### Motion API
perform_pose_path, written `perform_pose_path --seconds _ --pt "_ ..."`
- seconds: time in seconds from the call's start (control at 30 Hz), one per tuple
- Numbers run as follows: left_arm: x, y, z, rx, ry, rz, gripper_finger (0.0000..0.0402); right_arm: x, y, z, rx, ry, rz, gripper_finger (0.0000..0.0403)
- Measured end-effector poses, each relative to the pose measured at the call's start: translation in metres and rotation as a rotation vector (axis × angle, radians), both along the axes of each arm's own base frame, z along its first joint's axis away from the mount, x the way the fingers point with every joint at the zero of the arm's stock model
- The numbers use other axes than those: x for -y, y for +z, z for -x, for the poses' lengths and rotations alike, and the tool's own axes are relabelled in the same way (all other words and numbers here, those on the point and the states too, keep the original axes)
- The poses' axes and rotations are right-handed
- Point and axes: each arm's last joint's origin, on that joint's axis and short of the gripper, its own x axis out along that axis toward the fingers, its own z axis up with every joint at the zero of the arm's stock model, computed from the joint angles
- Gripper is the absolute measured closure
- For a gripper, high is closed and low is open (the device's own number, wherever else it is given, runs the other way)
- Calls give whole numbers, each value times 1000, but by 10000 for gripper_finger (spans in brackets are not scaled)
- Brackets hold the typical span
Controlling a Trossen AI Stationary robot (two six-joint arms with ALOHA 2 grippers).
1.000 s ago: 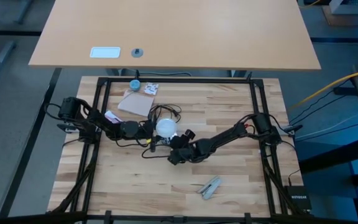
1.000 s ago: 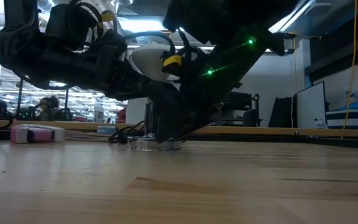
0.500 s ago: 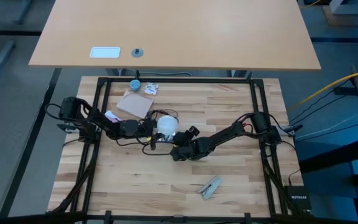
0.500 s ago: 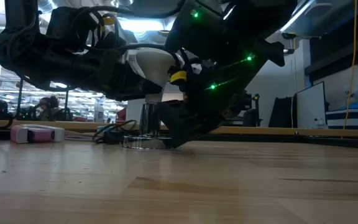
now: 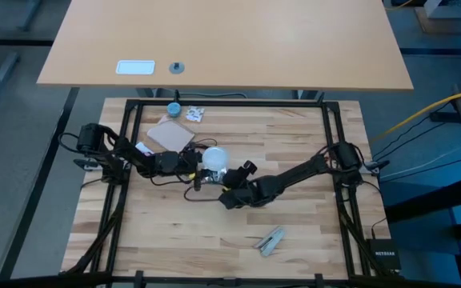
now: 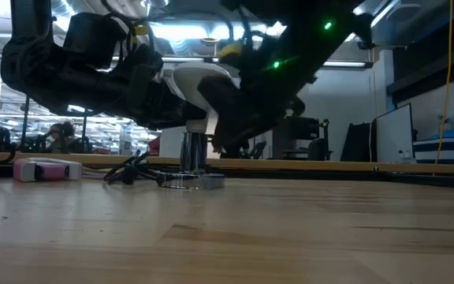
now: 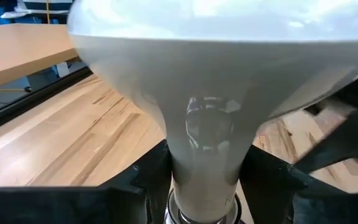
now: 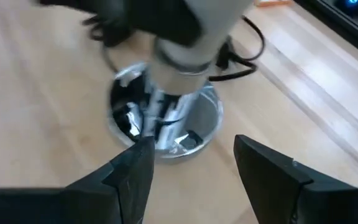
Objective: Screw lightbulb
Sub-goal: Insert the light bulb into the lamp
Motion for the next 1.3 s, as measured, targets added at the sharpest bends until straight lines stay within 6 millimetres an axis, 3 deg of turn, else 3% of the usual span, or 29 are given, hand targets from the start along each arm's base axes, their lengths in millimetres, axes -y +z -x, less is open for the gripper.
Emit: perform_pose_path --seconds 0.17,0.37,0.7,1.03,1.3 --pt "0 1 -2 4 -5 5 245 -13 5 4 -1 47 7 178" --pt "1 6 -14 -7 -29 -12 245 -18 -7 -2 21 75 -29 178" --pt "1 1 -35 -25 -40 -19 245 -17 -15 0 -25 72 -16 178" --pt "0 2 -35 -6 -38 -28 245 -5 -28 1 -71 -7 -37 178" --pt "-2 2 -35 -10 -36 -29 245 -6 -31 0 -72 5 -57 178"
